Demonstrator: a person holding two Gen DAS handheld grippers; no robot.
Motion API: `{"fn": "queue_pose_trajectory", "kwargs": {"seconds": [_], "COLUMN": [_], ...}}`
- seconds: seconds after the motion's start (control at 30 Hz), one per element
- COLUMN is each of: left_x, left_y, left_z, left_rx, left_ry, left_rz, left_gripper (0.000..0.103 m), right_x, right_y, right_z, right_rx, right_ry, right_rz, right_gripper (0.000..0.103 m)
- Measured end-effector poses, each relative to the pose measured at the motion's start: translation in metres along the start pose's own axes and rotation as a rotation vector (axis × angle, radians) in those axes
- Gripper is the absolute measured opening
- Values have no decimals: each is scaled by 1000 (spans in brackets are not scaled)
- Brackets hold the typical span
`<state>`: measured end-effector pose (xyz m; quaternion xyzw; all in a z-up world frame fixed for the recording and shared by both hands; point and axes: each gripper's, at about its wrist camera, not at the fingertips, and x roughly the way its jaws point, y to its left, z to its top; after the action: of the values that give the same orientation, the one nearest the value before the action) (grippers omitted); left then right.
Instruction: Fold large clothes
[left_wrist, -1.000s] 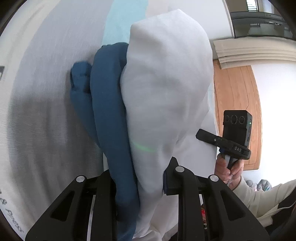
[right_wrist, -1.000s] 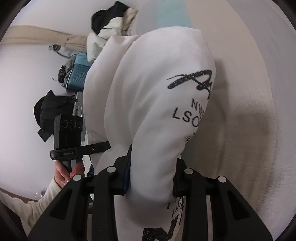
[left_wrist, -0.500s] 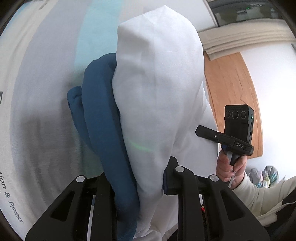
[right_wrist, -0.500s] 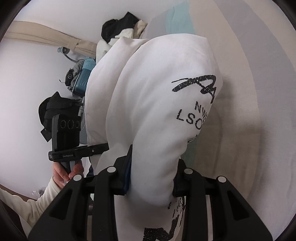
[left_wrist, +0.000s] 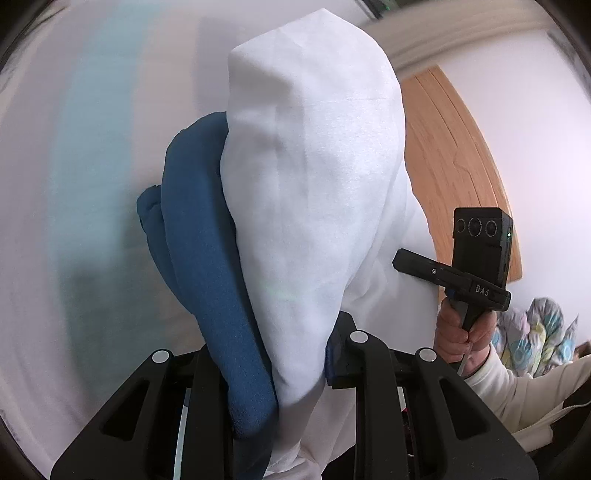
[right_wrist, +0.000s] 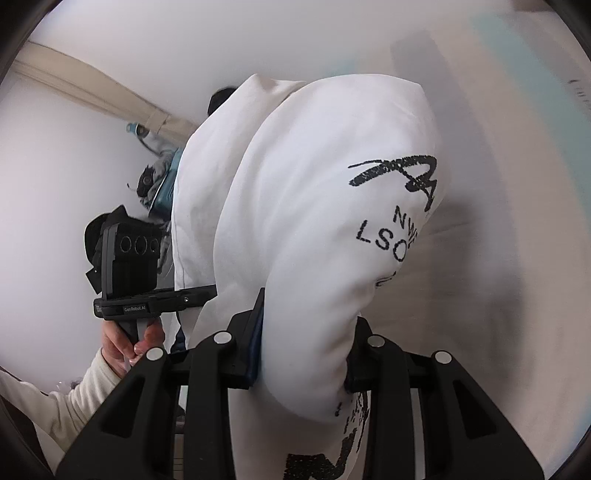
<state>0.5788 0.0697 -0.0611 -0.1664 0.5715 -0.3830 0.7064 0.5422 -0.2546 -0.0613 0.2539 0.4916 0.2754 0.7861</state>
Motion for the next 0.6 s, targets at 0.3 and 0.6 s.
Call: {"fn": "queue_pose_trajectory", "kwargs": {"seconds": [0.3,0.6], "left_x": [130,290], "left_y": [-121,-230], "left_z": [39,78], "left_rx": [131,189], "left_ry": [77,143], "left_rz": [-16,-54], "left_gripper": [22,22], "right_x": [-146,-277], "right_y": [-111,-245], "right_z": [-21,-33], "right_rx": [50,117], "right_ry": [-121,-179], "right_rz": [-65,-137], "right_gripper": [31,31]}}
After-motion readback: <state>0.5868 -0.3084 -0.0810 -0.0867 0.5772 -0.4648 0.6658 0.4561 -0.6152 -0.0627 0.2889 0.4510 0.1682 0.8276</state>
